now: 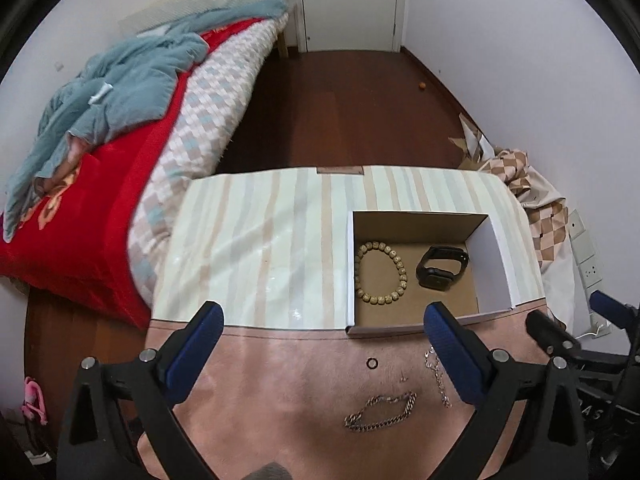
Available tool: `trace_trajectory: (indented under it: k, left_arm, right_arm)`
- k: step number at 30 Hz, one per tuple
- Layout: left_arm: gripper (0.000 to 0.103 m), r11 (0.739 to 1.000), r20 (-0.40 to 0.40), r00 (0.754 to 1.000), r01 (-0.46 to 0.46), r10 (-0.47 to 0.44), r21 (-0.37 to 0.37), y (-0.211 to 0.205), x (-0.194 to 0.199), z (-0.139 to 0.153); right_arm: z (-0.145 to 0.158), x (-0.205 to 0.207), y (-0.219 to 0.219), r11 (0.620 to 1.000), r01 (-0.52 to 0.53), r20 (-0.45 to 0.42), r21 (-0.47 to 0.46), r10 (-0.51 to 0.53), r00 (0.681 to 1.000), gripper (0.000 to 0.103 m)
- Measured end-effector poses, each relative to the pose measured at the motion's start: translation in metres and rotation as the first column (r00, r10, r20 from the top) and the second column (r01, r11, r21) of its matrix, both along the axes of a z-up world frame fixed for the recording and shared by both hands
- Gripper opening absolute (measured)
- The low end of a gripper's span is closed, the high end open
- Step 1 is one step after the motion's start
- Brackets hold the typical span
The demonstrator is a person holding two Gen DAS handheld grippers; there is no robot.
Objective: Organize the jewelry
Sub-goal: 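Lift both open tools away from the box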
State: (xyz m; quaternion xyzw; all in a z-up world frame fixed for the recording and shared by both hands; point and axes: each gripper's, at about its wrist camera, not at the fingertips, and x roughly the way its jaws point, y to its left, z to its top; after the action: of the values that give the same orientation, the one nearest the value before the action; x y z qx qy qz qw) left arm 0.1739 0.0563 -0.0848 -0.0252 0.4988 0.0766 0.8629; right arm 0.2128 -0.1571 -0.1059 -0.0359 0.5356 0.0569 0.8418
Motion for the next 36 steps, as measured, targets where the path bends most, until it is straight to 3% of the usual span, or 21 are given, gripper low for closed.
trace_trajectory:
  k: [17,24,27,30,36]
  left_arm:
    - [0.102,1.0,0.143,0.99,-0.011,0.011,0.002,-0.004,-0.088,0.068]
    - [0.102,0.999,0.186,0.982,-0.032,0.033,-0.008,-0.004,-0.112,0.077]
    - [0.102,0.999,0.19,0.981,-0.048,0.048,-0.005,-0.001,-0.117,0.067]
    - [0.102,0.998,0.16,0.985,-0.058,0.058,-0.003,0.002,-0.119,0.042]
    - [0.102,0.994,0.022,0.994,-0.107,0.106,0.037,0.009,-0.12,-0.032]
  right_arm:
    - [0.094,-0.089,-0.006,1.0,-0.001,0.2,0.015,-0.002,0.98,0.1]
    - [0.113,-0.116,-0.005,0.999,-0.018,0.237,0.051,0.005,0.971,0.1]
    - [0.106,-0.123,-0.01,0.997,-0.006,0.232,0.071,-0.011,0.973,0.1]
    - [0.079,-0.124,-0.022,0.995,0.026,0.167,0.097,-0.042,0.985,0.1]
    - [-0.013,-0.123,-0.063,0.978,0.138,-0.049,0.153,-0.132,0.99,0.099]
